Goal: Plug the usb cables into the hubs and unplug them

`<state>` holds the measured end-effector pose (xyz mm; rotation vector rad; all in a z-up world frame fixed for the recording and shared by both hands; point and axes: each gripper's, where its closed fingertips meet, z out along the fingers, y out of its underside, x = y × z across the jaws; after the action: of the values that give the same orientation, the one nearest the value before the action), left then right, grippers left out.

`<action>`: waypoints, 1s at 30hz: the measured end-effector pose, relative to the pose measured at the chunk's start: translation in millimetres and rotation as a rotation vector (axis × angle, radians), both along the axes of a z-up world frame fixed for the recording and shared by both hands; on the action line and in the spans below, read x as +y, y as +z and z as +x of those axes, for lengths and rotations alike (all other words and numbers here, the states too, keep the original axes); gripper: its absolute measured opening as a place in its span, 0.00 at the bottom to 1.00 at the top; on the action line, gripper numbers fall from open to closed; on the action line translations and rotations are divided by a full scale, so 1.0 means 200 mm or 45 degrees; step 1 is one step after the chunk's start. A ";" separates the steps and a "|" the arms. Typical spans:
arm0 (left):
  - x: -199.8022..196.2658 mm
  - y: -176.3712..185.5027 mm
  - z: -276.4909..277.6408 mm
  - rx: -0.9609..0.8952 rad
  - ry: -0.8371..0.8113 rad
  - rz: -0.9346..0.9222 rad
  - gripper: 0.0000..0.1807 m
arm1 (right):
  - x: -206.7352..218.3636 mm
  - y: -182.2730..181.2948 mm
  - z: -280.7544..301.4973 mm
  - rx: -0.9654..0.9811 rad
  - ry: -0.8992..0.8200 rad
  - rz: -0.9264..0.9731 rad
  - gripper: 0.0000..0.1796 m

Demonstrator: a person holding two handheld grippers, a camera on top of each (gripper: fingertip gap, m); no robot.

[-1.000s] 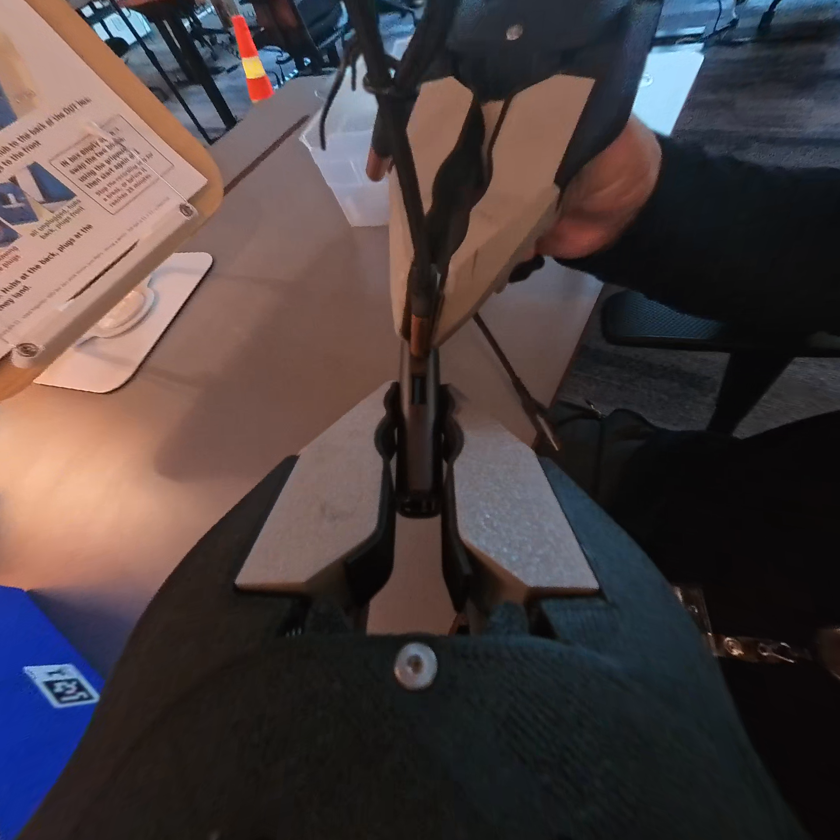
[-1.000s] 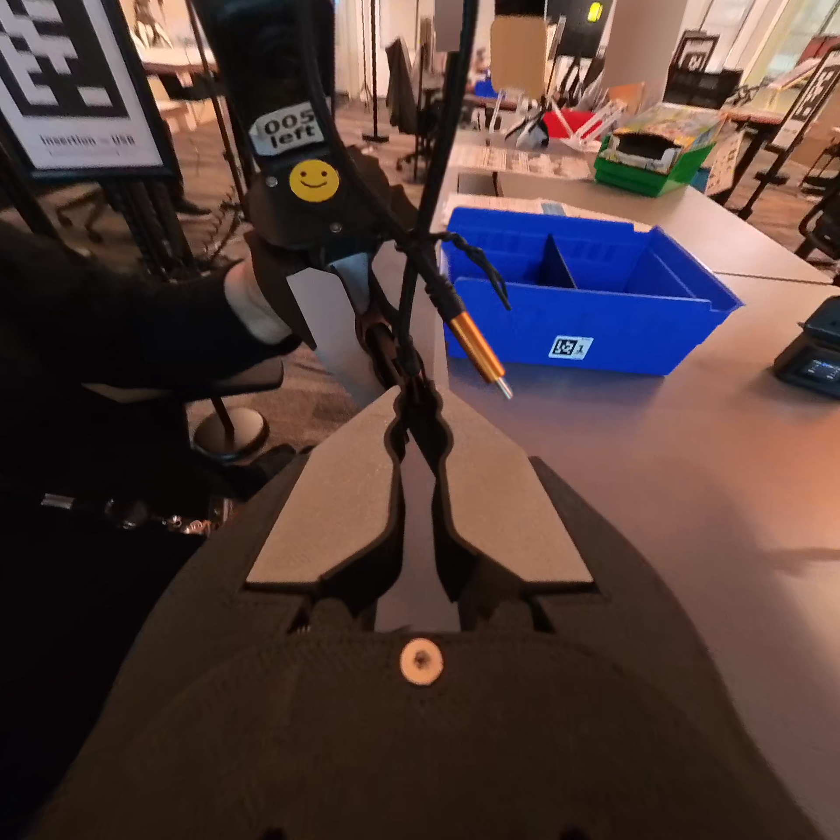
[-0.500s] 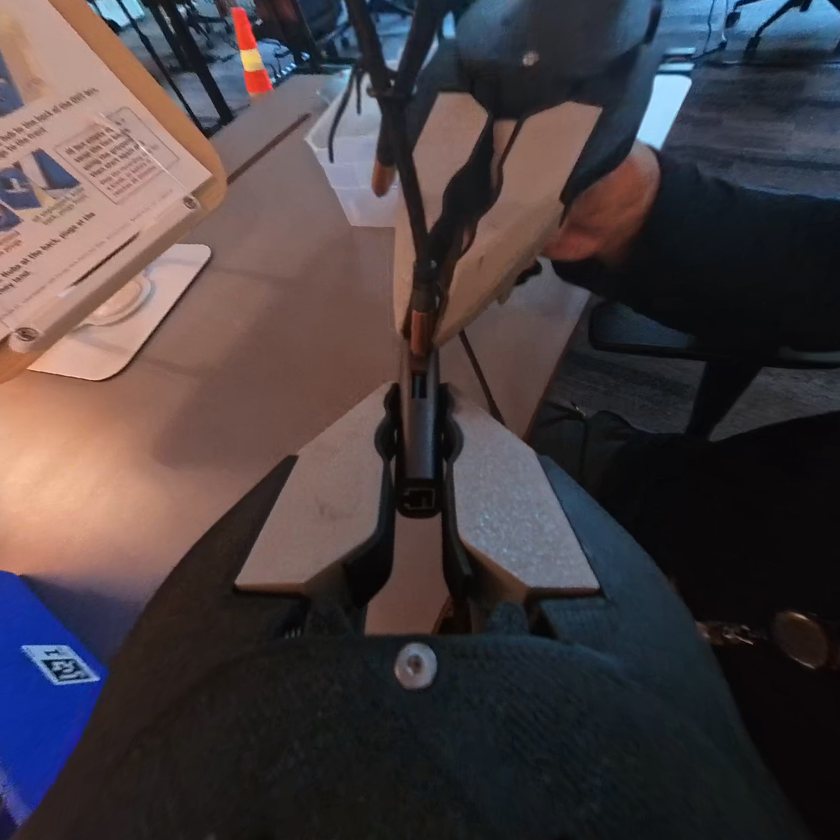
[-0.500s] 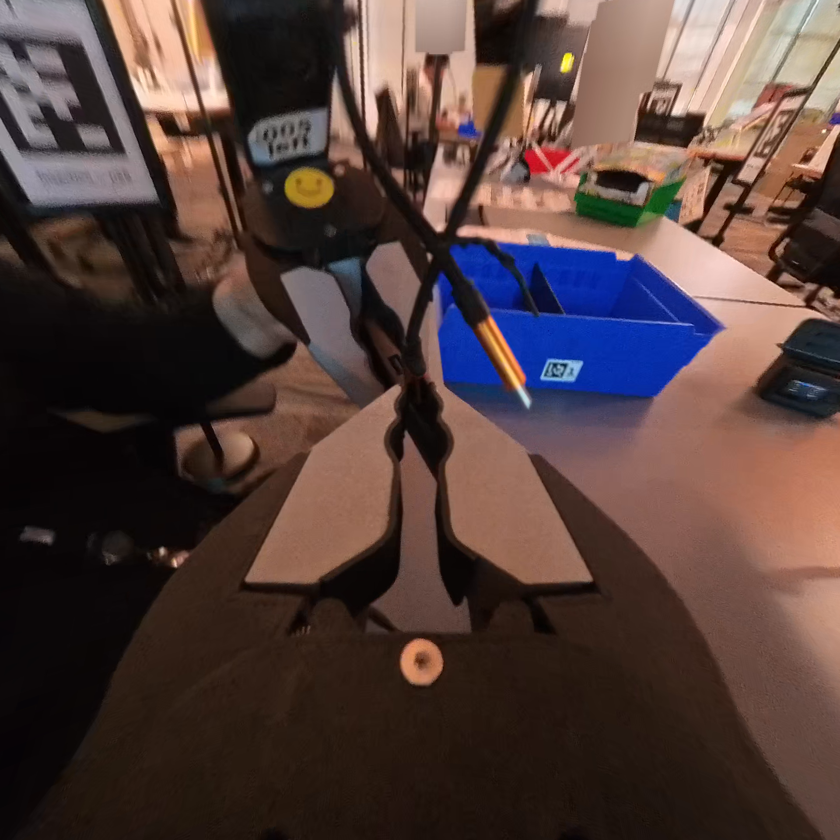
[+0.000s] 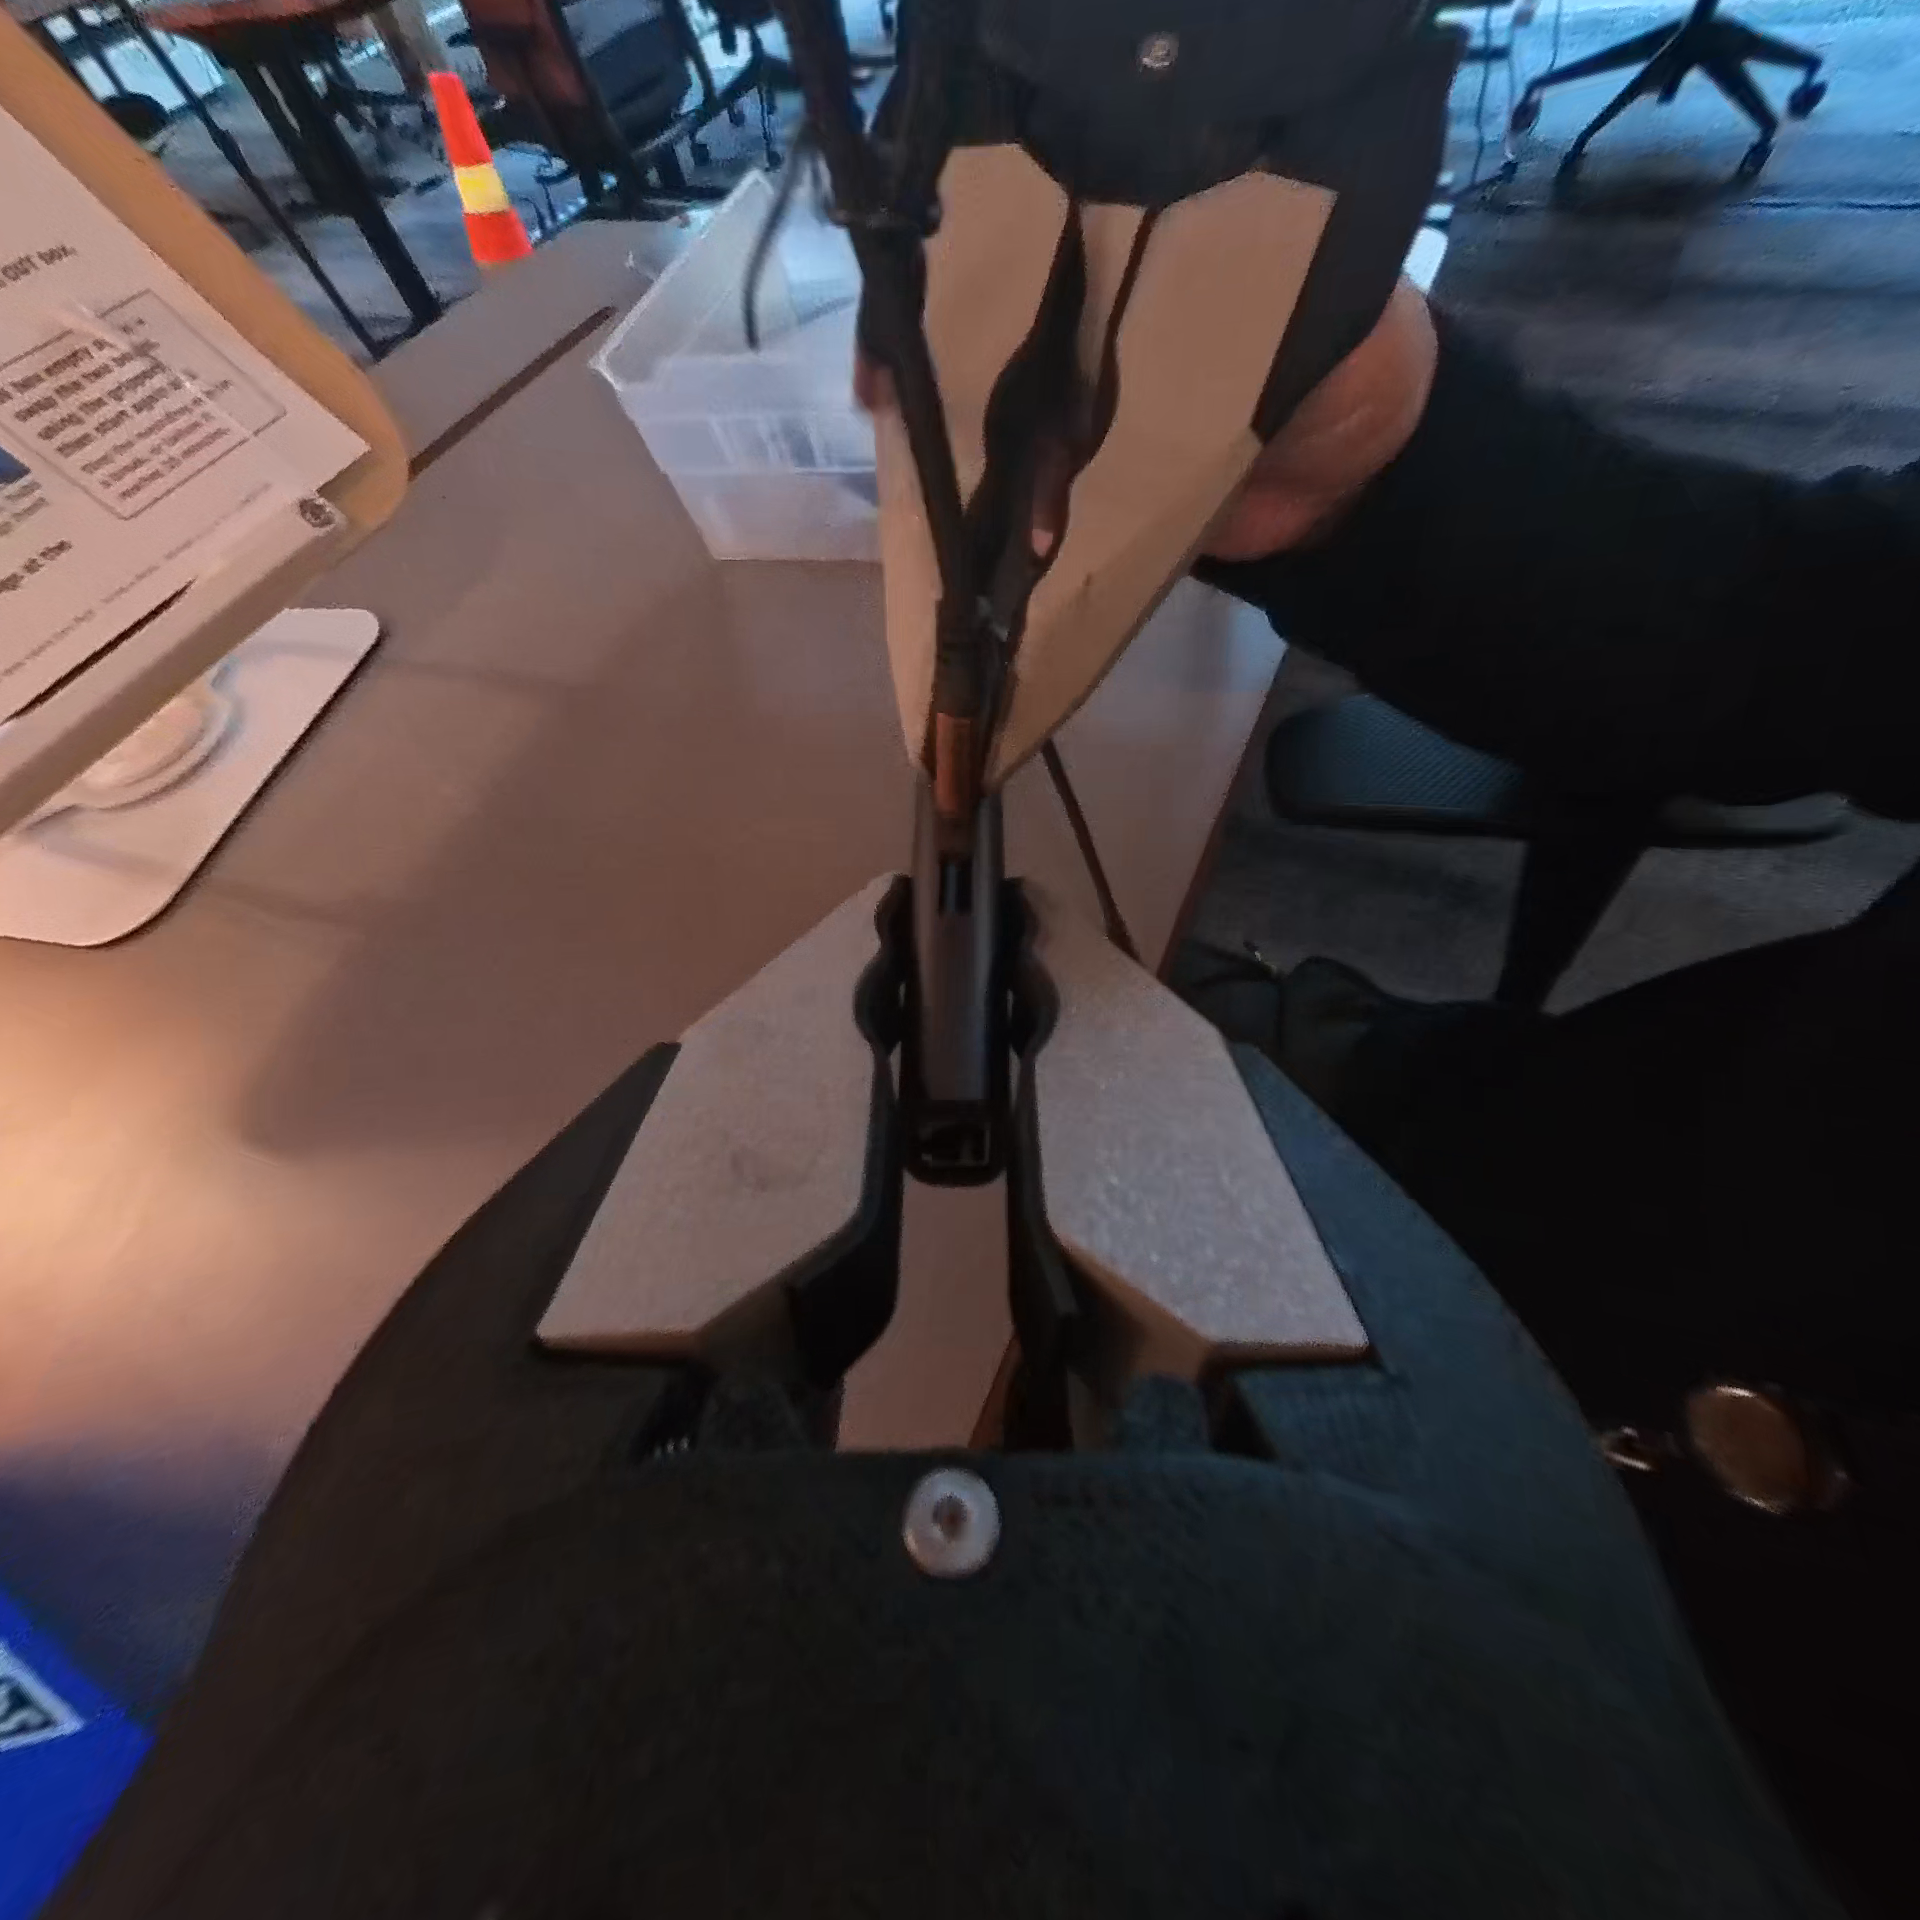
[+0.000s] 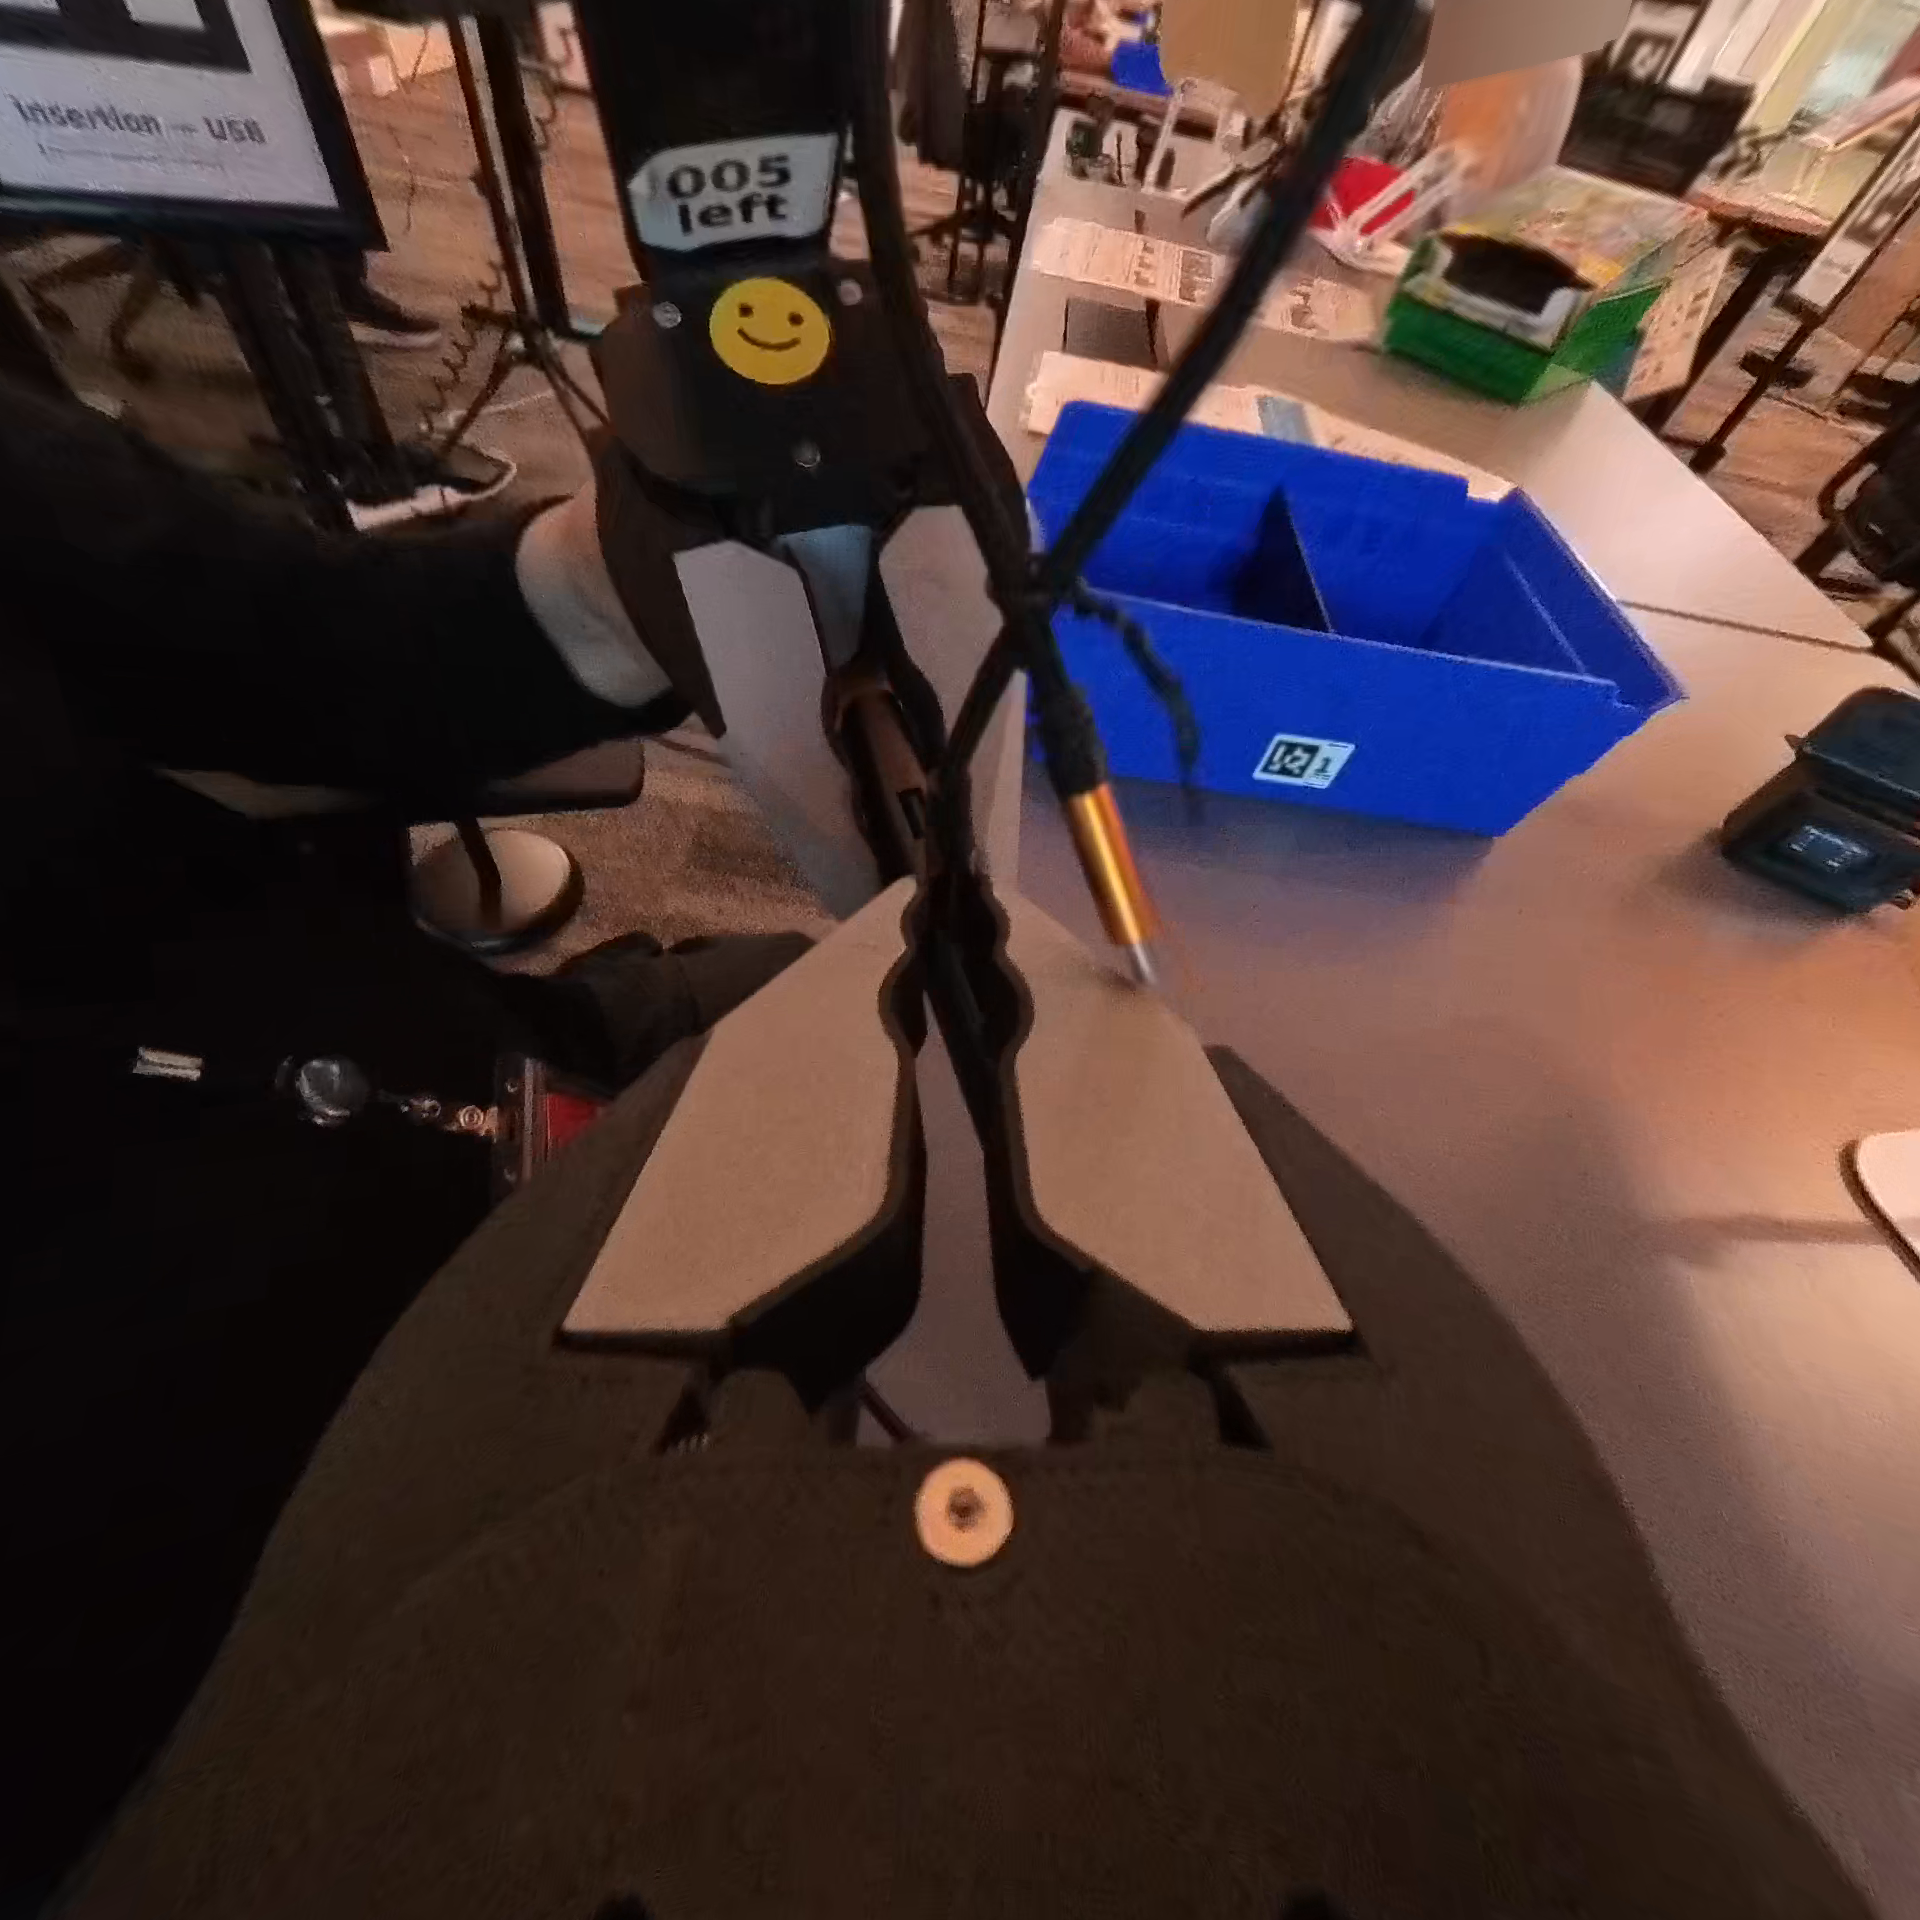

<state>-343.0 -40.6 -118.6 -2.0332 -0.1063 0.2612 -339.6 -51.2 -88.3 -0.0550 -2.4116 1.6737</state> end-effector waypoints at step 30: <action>-0.03 -0.06 0.04 -0.136 -0.070 -0.078 0.08 | -0.04 -0.05 0.04 0.463 0.045 0.150 0.03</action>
<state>-334.7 -46.3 -131.4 -2.1079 -0.1096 0.1227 -331.2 -60.0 -97.9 0.2867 -2.2364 1.4071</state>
